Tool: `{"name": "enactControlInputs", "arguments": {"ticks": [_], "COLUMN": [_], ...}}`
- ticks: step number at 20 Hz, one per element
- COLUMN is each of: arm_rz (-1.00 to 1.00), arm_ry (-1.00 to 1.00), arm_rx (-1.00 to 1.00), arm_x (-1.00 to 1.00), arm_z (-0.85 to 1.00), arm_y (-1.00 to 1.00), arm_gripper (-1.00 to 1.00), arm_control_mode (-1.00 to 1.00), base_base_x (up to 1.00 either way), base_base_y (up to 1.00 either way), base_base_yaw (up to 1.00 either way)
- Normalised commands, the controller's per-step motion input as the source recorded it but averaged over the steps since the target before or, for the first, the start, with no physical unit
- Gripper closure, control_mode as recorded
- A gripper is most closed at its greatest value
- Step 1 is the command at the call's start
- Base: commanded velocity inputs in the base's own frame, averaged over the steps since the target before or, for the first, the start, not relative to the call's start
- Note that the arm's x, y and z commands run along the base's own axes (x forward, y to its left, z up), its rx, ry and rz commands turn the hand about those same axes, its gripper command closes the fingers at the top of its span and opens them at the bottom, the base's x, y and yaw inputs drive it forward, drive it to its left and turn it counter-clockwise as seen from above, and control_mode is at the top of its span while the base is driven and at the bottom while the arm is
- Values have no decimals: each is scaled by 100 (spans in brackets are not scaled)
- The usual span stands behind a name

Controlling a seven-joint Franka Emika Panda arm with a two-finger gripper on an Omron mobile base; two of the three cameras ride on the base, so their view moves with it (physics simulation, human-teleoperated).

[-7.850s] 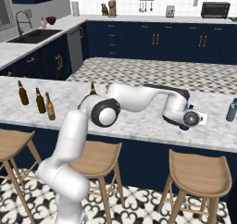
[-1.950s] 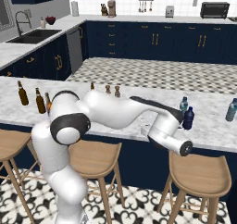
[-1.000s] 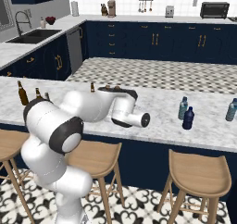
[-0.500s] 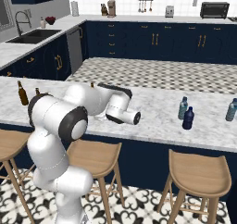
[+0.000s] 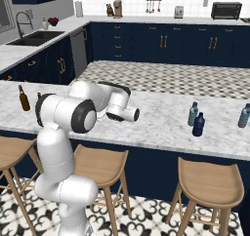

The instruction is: Move the plastic bottles in the middle to the plastics group, and the glass bottles in the middle to the glass group.

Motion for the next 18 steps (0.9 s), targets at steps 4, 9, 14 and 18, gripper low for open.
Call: {"name": "enactControlInputs", "arguments": {"ticks": [4, 9, 14, 18], "arm_rz": [3, 0, 0, 0], "arm_ry": [0, 0, 3, 1], "arm_rx": [2, 0, 0, 0], "arm_x": [54, 38, 50, 37], "arm_z": [-2, -17, -28, -20], "arm_y": [8, 10, 10, 3], "arm_gripper": [-100, -100, -100, -100], "arm_control_mode": [-100, -100, -100, -100], "base_base_x": [0, 0, 0, 0], "base_base_y": [0, 0, 0, 0], "base_base_yaw": [0, 0, 0, 0]}}
